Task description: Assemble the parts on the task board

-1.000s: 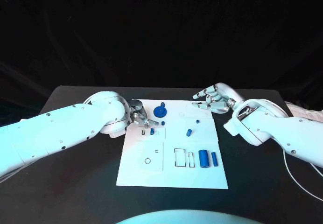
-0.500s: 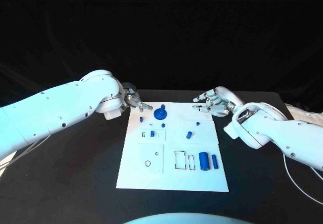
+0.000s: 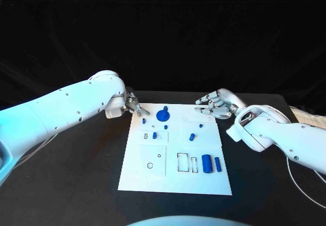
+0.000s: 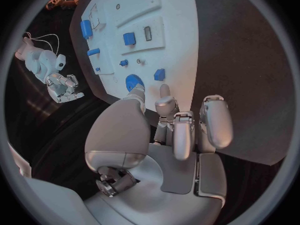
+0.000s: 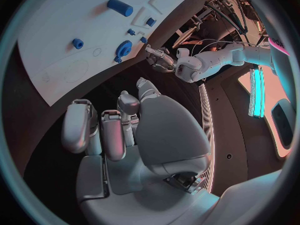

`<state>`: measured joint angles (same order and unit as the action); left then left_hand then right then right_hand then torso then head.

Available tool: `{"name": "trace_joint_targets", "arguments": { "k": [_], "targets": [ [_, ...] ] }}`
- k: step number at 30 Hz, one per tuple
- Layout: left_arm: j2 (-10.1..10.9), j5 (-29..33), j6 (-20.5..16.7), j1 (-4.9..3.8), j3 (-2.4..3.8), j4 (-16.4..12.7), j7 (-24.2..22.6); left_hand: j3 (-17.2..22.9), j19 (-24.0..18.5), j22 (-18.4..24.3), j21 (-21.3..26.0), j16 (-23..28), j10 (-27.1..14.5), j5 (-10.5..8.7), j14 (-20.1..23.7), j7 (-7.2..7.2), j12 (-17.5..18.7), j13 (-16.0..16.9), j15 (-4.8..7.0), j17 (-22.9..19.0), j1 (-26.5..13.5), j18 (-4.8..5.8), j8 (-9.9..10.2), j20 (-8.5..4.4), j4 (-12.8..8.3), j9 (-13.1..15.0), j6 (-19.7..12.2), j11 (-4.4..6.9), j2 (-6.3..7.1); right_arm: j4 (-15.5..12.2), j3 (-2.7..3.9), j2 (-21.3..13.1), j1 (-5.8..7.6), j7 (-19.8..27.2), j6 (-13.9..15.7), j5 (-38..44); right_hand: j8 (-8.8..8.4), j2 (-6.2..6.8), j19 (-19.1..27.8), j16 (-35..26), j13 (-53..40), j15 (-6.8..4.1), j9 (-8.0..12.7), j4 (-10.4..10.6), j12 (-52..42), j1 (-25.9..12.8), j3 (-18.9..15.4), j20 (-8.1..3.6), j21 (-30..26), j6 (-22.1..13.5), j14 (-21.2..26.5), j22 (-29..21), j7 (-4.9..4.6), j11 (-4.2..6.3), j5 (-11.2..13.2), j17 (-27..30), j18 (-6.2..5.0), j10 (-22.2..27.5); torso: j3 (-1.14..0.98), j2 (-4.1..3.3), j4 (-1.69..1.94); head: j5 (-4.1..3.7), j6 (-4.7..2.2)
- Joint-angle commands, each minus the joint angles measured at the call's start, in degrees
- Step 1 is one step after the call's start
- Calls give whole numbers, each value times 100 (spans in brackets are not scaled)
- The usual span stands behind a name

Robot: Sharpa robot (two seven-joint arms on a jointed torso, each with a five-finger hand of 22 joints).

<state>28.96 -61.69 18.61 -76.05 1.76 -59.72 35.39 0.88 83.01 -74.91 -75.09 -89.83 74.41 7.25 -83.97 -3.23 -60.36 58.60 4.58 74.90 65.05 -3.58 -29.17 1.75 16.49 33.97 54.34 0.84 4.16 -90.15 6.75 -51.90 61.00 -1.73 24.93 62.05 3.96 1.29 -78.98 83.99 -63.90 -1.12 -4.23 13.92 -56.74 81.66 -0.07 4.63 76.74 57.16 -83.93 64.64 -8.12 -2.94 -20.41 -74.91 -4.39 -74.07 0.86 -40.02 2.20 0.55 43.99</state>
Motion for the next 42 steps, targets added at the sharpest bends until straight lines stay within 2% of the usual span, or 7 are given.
{"name": "trace_joint_targets", "arguments": {
  "k": [1,5,9,24,30,42],
  "targets": [
    [-79,-82,353,-22,-30,123,-142,-37,-5,-226,0,-17,-4,16,-603,9,-16,-1,-27,1510,29,-40,-18,17,11,-7,38,8,-23,-2,0,10,-6,73,-72,13,-20,14,36,-36,7,-24,8,48,33,4,1,-3,-21,13,-396,-8,-9,-6,-16,-522,-66,29,-5,3,3,16,5],
    [-157,-90,325,-18,-65,248,-206,-54,0,-232,-5,-17,-3,14,-603,15,-23,-1,-24,1510,21,-39,-32,17,17,-10,60,12,-51,0,0,18,-7,78,-74,13,-20,14,36,-36,7,-24,8,48,33,4,1,-3,-21,13,-396,-8,-9,-6,-16,-522,-66,29,0,3,0,14,7],
    [-224,-72,288,-12,-83,331,-266,-72,9,-248,-19,-17,9,17,-603,24,-47,15,-20,1510,14,-35,-51,16,18,-10,86,19,-86,4,-1,27,-7,81,-76,13,-20,14,36,-36,7,-24,8,48,33,4,1,-3,-21,13,-396,-8,-9,-6,-16,-522,-66,29,-4,4,-2,25,25],
    [-303,-35,367,-7,-98,393,-283,-99,42,-299,-67,-17,52,30,-603,64,-114,48,6,1510,108,-23,-133,-1,-9,11,156,52,-178,23,-1,52,-11,80,-89,13,-20,13,35,-39,7,-24,9,50,32,3,1,-3,-20,12,-395,-5,-9,-6,-17,-519,-65,29,-13,13,4,26,66],
    [-328,-35,453,-6,-107,442,-242,-68,54,-318,-79,-17,64,36,-603,82,-137,51,21,1510,255,-19,-178,-15,-30,27,170,70,-231,23,-1,54,-12,79,-93,13,-20,13,35,-39,7,-24,9,50,32,3,1,-3,-20,12,-395,-5,-9,-6,-17,-519,-65,29,-9,11,1,36,72],
    [-367,-43,544,9,-139,496,-217,-50,65,-337,-94,-17,79,38,-603,94,-162,63,30,1510,347,-14,-218,-24,-43,45,182,81,-247,26,-1,64,-16,75,-108,13,-20,10,34,-37,6,-24,9,51,29,6,3,-3,-19,10,-396,-3,-9,-6,-20,-521,-65,27,-7,7,0,27,69]
  ]
}}
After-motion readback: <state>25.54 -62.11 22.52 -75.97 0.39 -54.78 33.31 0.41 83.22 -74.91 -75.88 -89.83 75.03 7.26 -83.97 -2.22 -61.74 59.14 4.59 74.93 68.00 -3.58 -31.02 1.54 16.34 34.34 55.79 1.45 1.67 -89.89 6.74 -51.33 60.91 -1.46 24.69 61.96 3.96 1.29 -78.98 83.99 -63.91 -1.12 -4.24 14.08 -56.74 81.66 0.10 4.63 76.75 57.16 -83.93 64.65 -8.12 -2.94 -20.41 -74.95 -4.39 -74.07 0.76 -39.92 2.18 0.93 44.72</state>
